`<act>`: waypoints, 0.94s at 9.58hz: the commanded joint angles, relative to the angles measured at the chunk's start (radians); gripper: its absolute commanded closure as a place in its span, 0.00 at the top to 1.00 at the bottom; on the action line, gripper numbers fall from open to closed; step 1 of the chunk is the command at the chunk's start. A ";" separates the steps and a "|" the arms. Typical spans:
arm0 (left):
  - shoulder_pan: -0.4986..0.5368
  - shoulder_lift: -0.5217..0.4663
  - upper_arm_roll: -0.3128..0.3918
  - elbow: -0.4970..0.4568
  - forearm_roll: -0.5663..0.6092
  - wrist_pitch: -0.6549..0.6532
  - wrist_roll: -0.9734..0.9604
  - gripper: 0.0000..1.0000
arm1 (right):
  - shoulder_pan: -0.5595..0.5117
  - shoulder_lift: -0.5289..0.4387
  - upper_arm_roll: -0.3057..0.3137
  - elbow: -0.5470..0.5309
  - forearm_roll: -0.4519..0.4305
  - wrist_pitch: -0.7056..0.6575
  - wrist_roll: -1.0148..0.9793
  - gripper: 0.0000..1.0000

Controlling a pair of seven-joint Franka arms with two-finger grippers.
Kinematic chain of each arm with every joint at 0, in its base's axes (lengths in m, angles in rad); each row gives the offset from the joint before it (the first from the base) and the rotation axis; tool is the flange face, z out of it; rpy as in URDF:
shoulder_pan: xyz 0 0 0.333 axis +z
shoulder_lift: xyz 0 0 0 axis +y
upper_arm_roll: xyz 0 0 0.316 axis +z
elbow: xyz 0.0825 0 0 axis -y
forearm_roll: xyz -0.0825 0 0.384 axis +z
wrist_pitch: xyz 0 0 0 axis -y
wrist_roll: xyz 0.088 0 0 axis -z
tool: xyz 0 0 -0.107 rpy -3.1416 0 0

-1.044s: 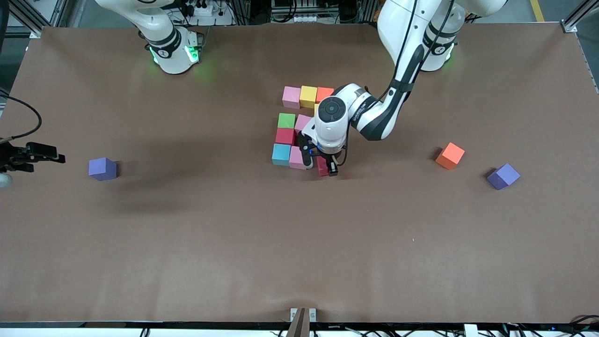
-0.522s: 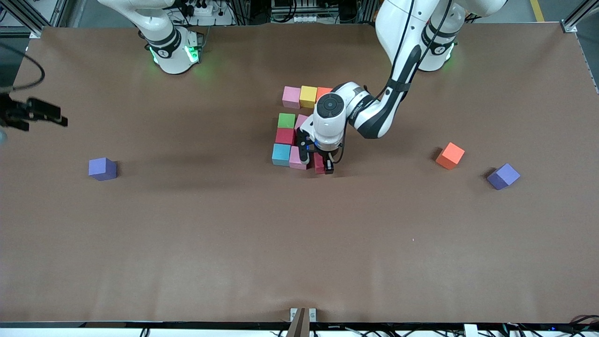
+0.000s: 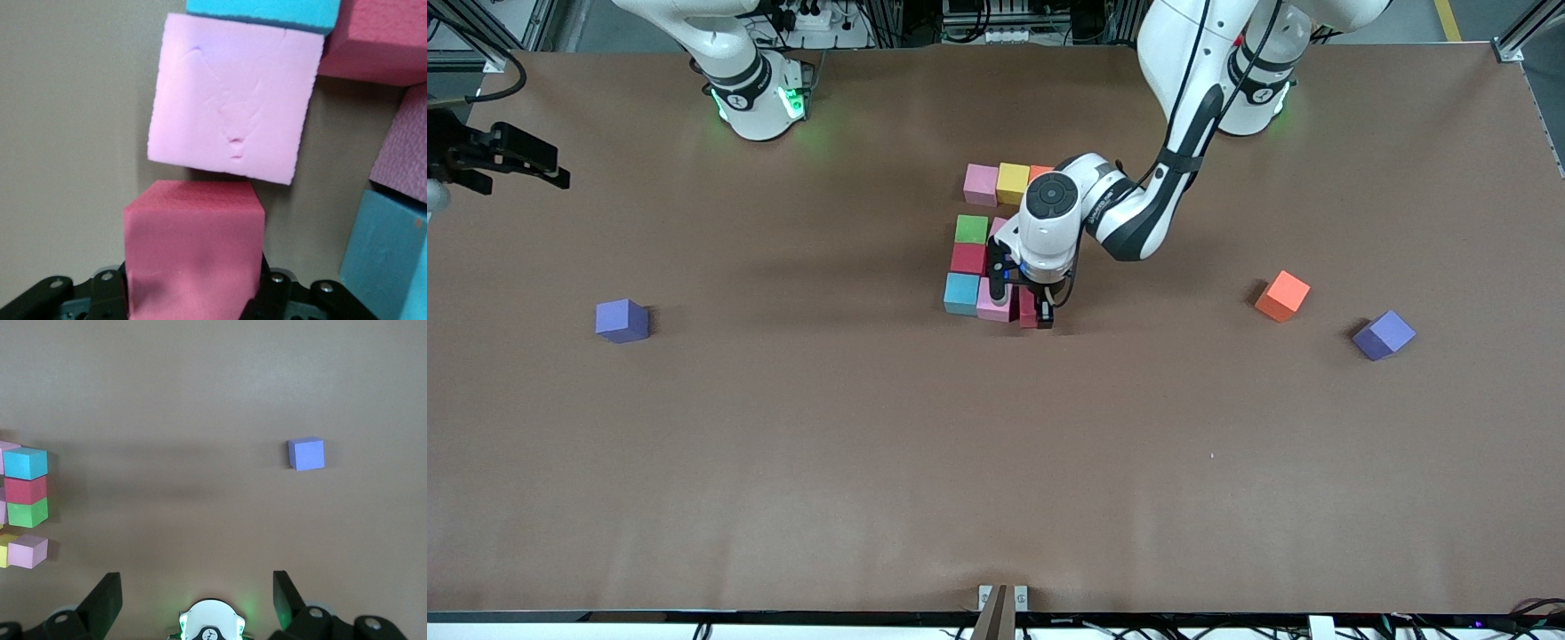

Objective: Form number 2 with 11 blocks

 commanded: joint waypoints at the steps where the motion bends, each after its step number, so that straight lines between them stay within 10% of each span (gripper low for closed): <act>1: -0.014 -0.008 0.002 -0.014 0.024 0.020 0.008 0.00 | 0.004 -0.004 0.001 0.021 -0.018 -0.020 0.016 1.00; 9: -0.021 0.016 0.002 -0.006 0.011 0.048 -0.006 0.01 | 0.013 0.033 -0.008 0.077 -0.063 -0.015 -0.004 1.00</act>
